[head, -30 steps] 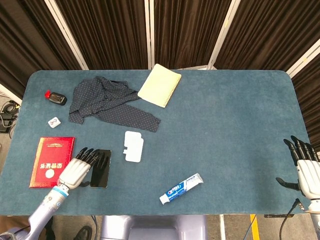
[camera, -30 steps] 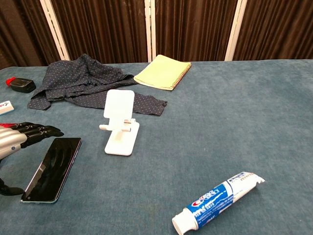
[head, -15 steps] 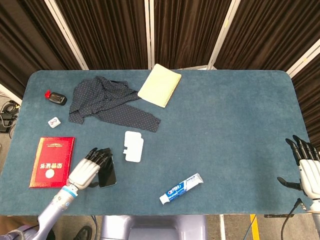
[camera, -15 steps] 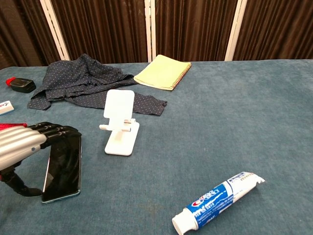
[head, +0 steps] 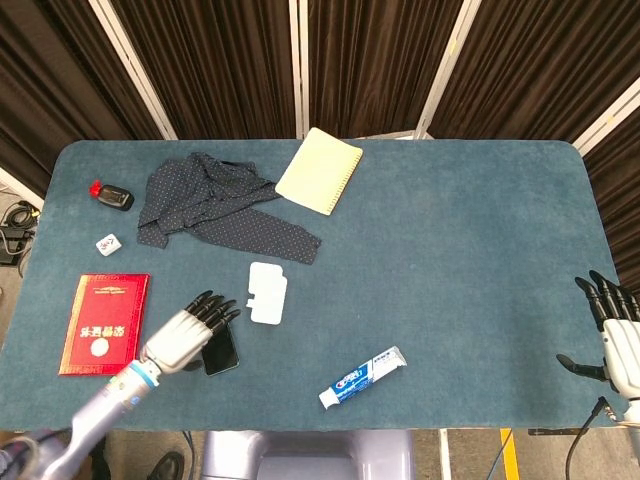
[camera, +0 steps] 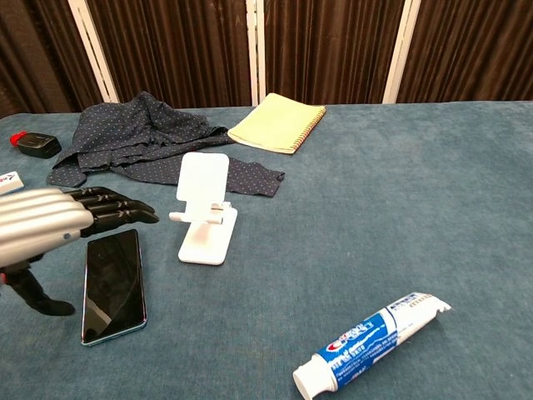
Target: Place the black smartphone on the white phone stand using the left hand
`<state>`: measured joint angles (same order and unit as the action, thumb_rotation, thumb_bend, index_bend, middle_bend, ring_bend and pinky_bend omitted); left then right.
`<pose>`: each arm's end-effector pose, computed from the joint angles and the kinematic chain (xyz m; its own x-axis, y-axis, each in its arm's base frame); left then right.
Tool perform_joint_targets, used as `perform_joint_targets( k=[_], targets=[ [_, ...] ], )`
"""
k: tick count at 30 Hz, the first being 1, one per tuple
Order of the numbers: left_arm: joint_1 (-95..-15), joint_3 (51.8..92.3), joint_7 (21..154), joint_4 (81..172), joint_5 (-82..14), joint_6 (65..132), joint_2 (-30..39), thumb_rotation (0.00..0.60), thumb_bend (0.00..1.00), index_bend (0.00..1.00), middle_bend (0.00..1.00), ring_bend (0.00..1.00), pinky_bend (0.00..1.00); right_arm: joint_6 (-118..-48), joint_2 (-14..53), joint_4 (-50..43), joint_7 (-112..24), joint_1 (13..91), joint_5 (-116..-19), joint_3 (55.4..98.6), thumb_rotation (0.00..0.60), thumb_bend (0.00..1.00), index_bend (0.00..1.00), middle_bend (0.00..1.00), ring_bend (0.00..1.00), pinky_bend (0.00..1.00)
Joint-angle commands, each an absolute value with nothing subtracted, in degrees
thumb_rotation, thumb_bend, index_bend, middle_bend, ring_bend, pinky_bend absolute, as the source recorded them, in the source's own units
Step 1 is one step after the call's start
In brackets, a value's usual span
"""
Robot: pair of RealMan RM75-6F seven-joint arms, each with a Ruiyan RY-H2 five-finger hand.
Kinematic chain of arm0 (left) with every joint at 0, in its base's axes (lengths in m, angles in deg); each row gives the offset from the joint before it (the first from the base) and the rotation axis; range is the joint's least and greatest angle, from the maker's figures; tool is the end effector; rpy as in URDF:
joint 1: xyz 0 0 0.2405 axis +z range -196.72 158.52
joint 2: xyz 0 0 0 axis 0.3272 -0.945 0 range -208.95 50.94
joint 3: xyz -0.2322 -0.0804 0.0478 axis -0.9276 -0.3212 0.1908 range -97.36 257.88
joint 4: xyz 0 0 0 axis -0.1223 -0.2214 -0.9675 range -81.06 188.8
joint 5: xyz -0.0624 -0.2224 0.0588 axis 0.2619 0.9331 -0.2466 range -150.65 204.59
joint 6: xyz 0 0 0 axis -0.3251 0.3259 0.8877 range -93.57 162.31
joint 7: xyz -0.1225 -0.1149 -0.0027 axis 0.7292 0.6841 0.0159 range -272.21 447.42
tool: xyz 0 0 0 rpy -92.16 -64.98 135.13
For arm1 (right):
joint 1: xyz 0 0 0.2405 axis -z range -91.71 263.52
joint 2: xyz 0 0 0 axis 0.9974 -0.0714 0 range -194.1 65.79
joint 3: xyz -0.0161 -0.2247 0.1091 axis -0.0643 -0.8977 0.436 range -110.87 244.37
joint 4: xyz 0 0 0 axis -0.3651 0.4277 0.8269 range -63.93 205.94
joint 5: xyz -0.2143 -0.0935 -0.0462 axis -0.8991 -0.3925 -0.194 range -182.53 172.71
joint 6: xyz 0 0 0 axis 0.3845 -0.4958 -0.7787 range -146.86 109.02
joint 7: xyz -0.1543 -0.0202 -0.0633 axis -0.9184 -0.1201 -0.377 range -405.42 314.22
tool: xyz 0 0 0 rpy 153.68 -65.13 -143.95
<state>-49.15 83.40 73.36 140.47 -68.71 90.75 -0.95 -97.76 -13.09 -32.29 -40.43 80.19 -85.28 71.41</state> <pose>-0.2172 0.2652 -0.0378 0.7049 0.2302 0.6709 0.6263 -0.6459 -0.4365 -0.3080 -0.2156 0.1765 0.3290 -0.0669 0.9420 -0.9407 0.0646 0.3331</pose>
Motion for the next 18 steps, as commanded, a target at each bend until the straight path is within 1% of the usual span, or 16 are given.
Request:
perform_joint_targets(
  k=[1, 5, 9, 18],
  targets=[
    [-52.9, 86.2, 78.1, 140.1, -74.5, 89.0, -5.6, 0.600, 0.00, 0.03, 0.00, 0.00, 0.00, -97.6, -13.1, -32.4, -40.7, 80.1, -85.6, 71.3, 0.600, 0.00, 0.00, 0.00, 0.00, 0.00],
    [-56.3, 88.6, 81.3, 137.1, -81.5, 89.6, -7.1, 0.600, 0.00, 0.06, 0.00, 0.00, 0.01, -97.5, -12.8, -32.8, -41.4, 80.0, -85.5, 71.3, 0.600, 0.00, 0.00, 0.00, 0.00, 0.00],
    [-58.3, 90.6, 84.7, 133.8, -85.4, 90.7, -6.7, 0.600, 0.00, 0.07, 0.00, 0.02, 0.02, -97.6, -12.6, -33.0, -42.0, 79.9, -85.6, 71.3, 0.600, 0.00, 0.00, 0.00, 0.00, 0.00],
    [-61.1, 92.4, 91.7, 125.5, -88.7, 93.0, -3.4, 0.600, 0.00, 0.09, 0.00, 0.05, 0.06, -97.0, -12.3, -32.6, -42.6, 79.6, -84.4, 71.5, 0.600, 0.00, 0.00, 0.00, 0.00, 0.00]
  ],
)
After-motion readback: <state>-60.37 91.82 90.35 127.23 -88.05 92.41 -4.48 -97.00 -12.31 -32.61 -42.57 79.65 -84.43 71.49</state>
